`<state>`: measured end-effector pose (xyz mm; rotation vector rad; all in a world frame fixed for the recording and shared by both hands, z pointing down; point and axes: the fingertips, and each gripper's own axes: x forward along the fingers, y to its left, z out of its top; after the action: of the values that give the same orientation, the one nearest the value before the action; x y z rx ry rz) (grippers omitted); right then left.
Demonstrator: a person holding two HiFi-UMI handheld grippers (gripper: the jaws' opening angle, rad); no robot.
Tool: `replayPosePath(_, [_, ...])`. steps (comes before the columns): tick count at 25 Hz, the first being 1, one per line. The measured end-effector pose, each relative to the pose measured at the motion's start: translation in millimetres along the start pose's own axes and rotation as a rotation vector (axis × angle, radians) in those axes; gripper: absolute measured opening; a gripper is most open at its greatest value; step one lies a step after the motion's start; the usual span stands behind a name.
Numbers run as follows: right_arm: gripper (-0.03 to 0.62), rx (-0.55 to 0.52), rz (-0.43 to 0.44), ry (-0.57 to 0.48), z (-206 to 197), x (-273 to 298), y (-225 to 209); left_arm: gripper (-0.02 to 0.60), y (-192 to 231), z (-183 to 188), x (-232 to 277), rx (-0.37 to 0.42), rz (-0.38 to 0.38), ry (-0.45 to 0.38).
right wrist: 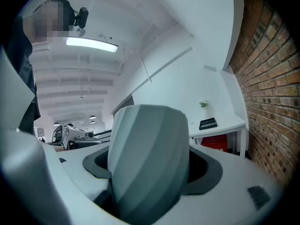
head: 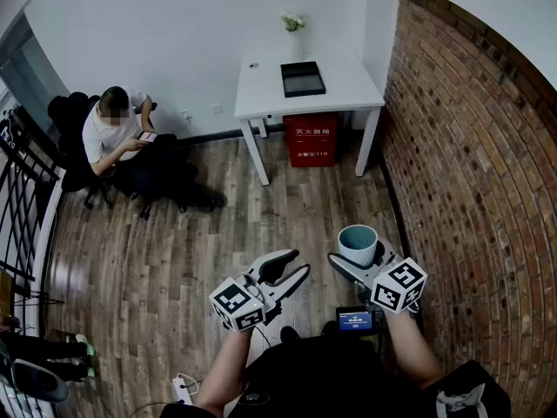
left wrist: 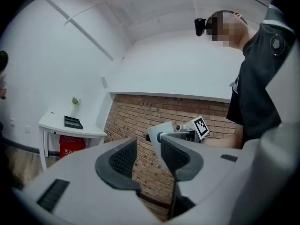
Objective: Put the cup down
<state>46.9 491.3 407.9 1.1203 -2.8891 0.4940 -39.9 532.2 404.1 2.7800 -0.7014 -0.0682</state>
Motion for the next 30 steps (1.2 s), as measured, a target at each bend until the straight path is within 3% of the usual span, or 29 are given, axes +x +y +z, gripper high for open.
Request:
replayPosePath(11, [0.405,-0.002,0.039,0.02,1,17,-2,0.138,15,4,8,0.012,0.029,-0.001])
replayPosePath(19, [0.405,0.011,0.061,0.026,1,23,4,0.011,20,3,6,0.002,0.045,-0.005])
replayPosePath(30, [0.405,0.032,0.065,0.025,-2,19,5,0.008,12,-2,8,0.003,0.003,0.009])
